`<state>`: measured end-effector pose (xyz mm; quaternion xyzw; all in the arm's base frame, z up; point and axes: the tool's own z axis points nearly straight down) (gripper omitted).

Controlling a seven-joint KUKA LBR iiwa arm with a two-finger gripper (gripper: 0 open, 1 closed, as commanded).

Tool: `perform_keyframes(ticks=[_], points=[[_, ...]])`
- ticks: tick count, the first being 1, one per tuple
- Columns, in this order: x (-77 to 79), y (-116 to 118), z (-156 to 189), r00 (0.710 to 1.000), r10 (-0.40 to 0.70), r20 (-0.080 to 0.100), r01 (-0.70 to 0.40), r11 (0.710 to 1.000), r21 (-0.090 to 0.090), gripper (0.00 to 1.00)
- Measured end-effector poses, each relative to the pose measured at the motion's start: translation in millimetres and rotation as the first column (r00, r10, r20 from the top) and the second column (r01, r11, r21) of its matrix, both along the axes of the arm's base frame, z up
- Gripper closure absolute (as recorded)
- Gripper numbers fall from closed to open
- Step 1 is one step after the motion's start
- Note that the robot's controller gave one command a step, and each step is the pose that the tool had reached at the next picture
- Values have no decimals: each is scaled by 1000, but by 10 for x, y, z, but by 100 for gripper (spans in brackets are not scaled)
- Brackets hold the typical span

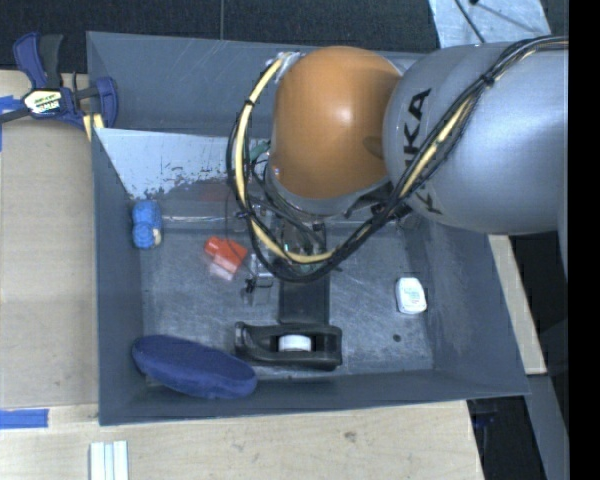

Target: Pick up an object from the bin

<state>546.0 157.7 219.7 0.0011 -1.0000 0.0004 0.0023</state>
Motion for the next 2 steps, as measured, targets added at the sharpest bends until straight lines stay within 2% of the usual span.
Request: perform_keyframes(ticks=[1, 2], points=[[481, 33, -1531, 994, -108, 1, 108, 994, -1, 0], [763, -545, -1490, 992, 122, 11, -122, 992, -1, 0]])
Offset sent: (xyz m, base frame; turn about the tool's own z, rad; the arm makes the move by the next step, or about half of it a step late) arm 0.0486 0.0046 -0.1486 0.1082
